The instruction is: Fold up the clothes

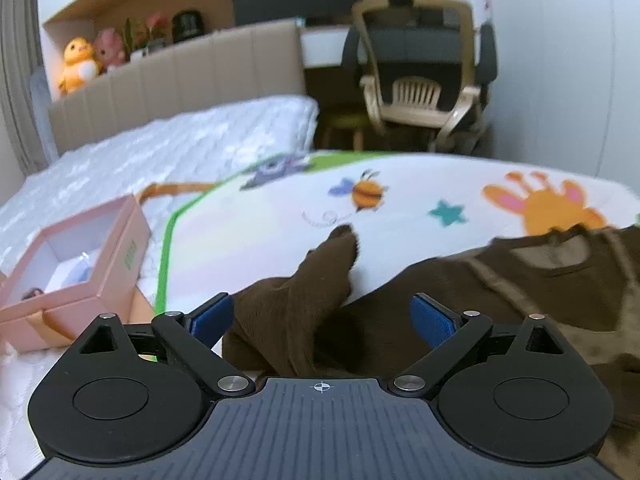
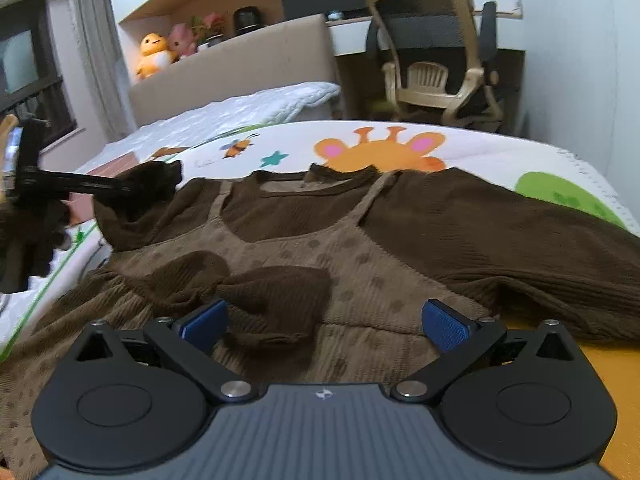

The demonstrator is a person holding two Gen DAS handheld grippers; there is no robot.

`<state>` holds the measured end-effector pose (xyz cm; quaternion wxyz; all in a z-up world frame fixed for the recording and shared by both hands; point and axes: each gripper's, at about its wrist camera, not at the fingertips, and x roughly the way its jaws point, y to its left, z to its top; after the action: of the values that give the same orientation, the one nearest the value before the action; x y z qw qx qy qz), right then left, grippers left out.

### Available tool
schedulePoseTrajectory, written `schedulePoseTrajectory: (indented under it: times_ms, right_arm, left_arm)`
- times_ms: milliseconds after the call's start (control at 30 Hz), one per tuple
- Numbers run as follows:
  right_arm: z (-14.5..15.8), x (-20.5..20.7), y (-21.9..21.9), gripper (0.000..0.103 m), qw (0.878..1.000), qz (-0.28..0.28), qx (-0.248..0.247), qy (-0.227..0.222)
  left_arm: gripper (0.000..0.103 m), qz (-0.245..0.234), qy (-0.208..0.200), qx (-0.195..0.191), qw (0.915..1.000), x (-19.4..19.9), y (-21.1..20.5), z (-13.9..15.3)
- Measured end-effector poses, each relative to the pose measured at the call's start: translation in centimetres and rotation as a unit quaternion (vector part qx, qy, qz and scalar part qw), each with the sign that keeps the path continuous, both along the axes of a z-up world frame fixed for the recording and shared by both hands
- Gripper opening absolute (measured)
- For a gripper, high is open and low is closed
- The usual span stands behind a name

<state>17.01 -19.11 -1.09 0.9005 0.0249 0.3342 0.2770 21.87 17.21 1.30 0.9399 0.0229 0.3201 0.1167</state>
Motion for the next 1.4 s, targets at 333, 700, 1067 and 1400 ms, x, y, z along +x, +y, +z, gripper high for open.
schedulePoseTrajectory:
  times_ms: [333,700,1067,1400]
  right_arm:
    - [-0.6,0.6,0.3,0.103,1.000,0.020,-0.002,0.021]
    - [2.0,1.3,-0.6,0.103,0.999,0.022,0.027,0.024]
    - [1.4,7.9,4.7,0.044,0.998,0.023,-0.019,0.054]
    - [5.9,8.9,7.8,0.011,0.990,0.029,-0.094,-0.098]
  left_arm:
    - [0.016,-0.030,-0.070,-0.022,0.9969,0.2,-1.6,2.3]
    - [0.085,-0.228,-0.059,-0.110,0.9656,-3.1,-11.4,0.7]
    - [0.096,-0.208,-0.014,-0.140,0.9679,-6.3,-8.7,-3.7]
    - [0.101,-0.203,-0.083,-0.170,0.9607,-5.1,-7.9,0.2]
